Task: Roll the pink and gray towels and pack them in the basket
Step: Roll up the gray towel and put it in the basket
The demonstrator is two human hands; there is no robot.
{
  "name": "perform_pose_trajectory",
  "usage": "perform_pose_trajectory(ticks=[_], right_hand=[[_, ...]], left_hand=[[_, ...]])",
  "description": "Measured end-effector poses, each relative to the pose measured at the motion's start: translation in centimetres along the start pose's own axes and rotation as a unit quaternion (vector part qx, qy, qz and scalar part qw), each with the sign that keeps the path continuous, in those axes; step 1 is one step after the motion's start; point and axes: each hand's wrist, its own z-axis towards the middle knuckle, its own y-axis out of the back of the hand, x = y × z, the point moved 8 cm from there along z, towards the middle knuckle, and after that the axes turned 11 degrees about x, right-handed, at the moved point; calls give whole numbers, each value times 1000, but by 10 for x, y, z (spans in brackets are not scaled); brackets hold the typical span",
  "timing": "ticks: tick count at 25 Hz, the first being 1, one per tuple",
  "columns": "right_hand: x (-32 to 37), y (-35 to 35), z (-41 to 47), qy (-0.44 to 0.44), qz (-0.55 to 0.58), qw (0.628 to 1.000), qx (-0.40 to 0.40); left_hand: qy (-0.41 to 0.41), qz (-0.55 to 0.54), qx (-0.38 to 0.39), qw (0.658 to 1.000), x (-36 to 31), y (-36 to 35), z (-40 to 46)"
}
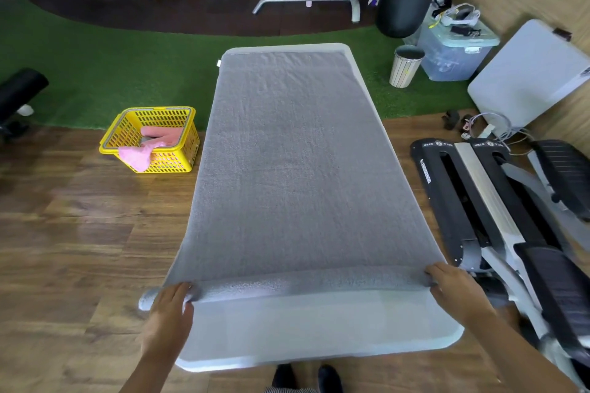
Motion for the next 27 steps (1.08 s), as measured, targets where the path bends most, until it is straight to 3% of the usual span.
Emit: perform_pose_trajectory(ticks=[3, 9, 12, 17, 23, 27], right_hand=[[-23, 5, -8, -17, 27, 999, 8], [0, -13, -16, -8, 52, 993, 109], [1, -7, -17, 7, 47, 999, 23], [6, 1, -25, 24, 67, 997, -20], [-3, -6, -30, 2, 52, 998, 32], [-30, 11, -34, -80, 96, 992, 29]], left_hand=[[-82, 75, -9, 994, -35, 2, 5], [-45, 104, 18, 993, 3, 2, -16], [-51, 54, 37, 997, 8, -1, -15], [-55, -5, 24, 998, -1, 9, -15], [-48, 42, 44, 997, 10, -2, -16], [-126, 41, 41, 990, -32, 0, -15]])
